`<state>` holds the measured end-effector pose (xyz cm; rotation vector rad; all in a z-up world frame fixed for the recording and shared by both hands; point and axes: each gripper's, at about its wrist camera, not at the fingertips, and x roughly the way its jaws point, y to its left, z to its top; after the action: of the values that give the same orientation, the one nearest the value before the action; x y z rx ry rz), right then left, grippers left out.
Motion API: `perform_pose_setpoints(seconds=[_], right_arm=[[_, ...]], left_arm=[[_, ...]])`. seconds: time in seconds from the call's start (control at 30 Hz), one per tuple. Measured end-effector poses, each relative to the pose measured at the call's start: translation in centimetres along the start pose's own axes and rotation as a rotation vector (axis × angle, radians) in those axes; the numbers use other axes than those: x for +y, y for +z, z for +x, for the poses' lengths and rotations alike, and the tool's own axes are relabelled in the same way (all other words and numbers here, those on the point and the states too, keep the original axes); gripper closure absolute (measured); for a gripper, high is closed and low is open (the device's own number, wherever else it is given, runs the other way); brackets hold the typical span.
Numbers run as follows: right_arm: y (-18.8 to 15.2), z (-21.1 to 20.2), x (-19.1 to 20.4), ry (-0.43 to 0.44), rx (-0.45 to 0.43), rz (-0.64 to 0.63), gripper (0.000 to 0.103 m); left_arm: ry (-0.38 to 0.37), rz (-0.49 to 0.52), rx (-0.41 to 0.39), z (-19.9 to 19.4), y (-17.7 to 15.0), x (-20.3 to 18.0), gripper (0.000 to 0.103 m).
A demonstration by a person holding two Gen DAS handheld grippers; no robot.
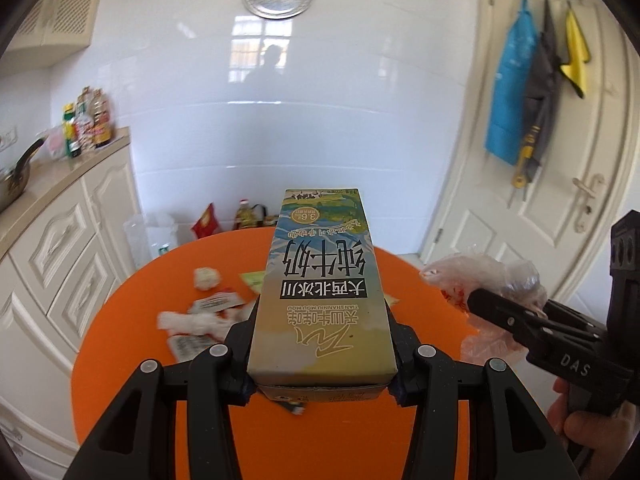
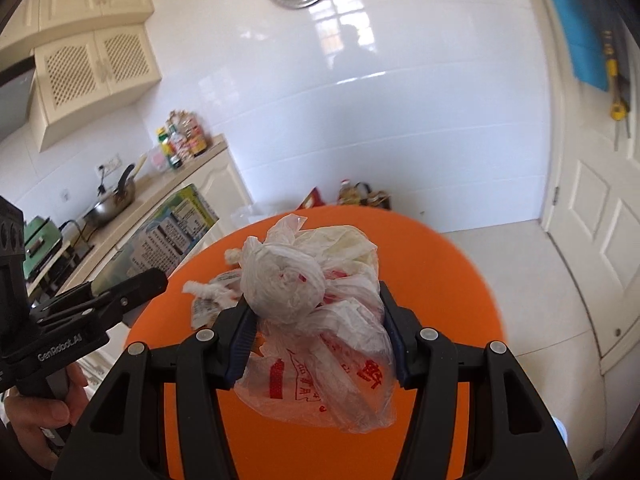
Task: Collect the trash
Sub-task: 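Carry the carton and bag to the blue bin and open both tools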
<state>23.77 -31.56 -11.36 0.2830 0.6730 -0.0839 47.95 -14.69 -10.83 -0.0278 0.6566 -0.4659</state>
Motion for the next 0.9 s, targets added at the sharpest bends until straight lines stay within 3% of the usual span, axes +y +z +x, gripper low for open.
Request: perform_pose_setpoints(seconds=[0.17,0.23,0.53,0.73,0.9], right_arm=[[0.0,-3.7,-4.2,-0.073,-0.046,0.048,0.047],[-0.4,-5.8,-6.5,-0.126,-0.067,0.071,0.047],[-4.1,-14.2,-17.0,-0.377,-0.095,0.212,0.047],[-9.8,-16.6,-24.4,-0.541,-0.009,0.33,0.047],[-14.4,-15.7,-29.5,-0.588,0.096,0.428,0.047]], left_arm=[[-0.063,0.049,-0.001,-1.0,-0.6,-3.6,0.058],[-0.111,0.079,0.006,-3.0,-1.6,-6.9,0.058],[-0.345,0.23,0.088,-0.6,-3.0,-14.7,0.058],[-0.493,0.287,0.226,2.3,-5.8,-20.3,0.058],[-0.545,0.333,0.372,6.1,-9.2,-23.7,0.058]])
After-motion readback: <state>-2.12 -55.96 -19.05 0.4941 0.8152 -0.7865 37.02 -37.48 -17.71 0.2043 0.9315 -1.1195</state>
